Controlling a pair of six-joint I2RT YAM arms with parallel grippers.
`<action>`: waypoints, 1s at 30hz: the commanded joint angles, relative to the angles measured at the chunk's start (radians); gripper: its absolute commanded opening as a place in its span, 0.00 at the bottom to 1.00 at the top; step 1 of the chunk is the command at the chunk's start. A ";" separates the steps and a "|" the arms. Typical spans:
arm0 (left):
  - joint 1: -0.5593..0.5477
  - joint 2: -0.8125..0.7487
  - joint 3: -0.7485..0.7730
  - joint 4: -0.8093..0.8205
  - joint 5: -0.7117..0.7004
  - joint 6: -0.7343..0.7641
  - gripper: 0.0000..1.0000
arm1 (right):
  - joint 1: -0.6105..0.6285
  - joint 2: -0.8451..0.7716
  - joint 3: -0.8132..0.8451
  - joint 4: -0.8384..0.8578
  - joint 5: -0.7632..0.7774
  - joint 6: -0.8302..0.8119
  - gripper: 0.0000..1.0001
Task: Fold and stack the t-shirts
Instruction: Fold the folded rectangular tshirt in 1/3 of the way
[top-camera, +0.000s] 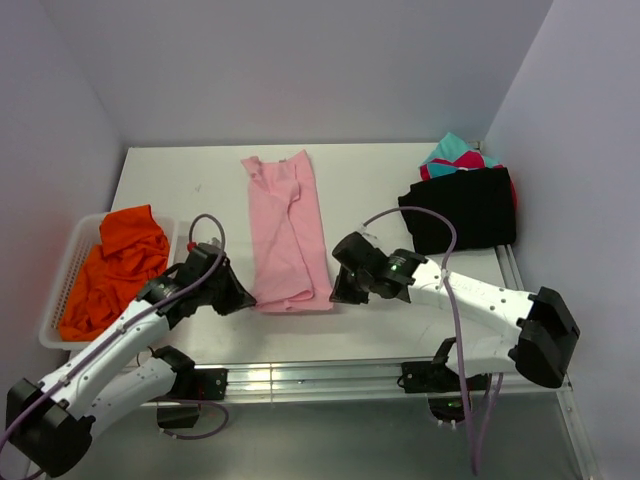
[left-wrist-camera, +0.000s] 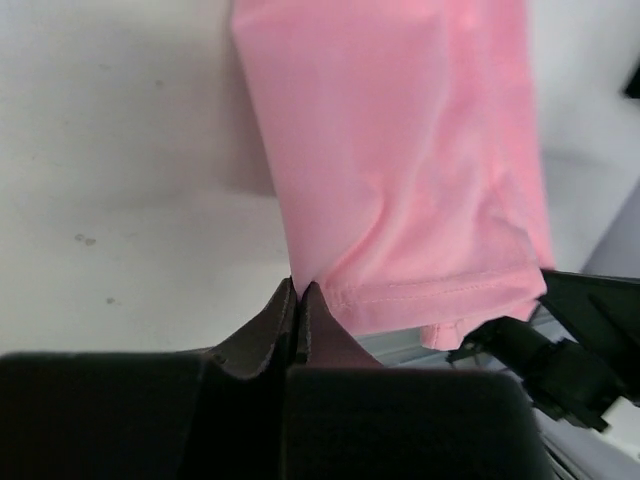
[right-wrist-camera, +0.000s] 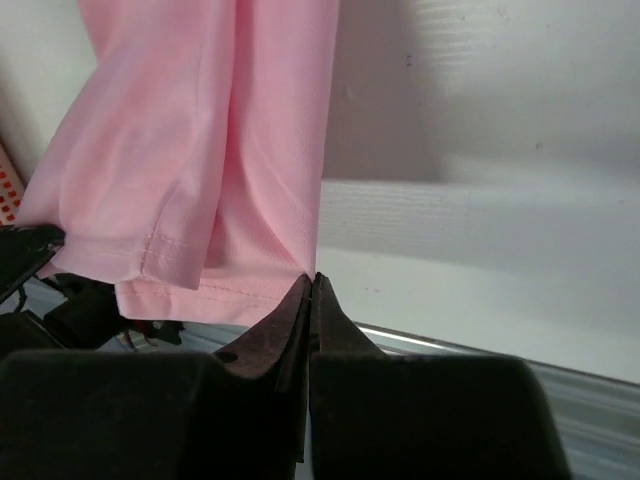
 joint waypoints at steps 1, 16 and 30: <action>0.001 -0.020 0.114 -0.100 -0.034 -0.033 0.00 | -0.001 -0.031 0.105 -0.157 0.092 -0.016 0.00; 0.027 0.411 0.487 -0.031 -0.066 0.058 0.00 | -0.227 0.204 0.412 -0.147 0.072 -0.254 0.00; 0.168 0.679 0.709 0.008 -0.003 0.144 0.00 | -0.327 0.546 0.813 -0.211 0.003 -0.366 0.00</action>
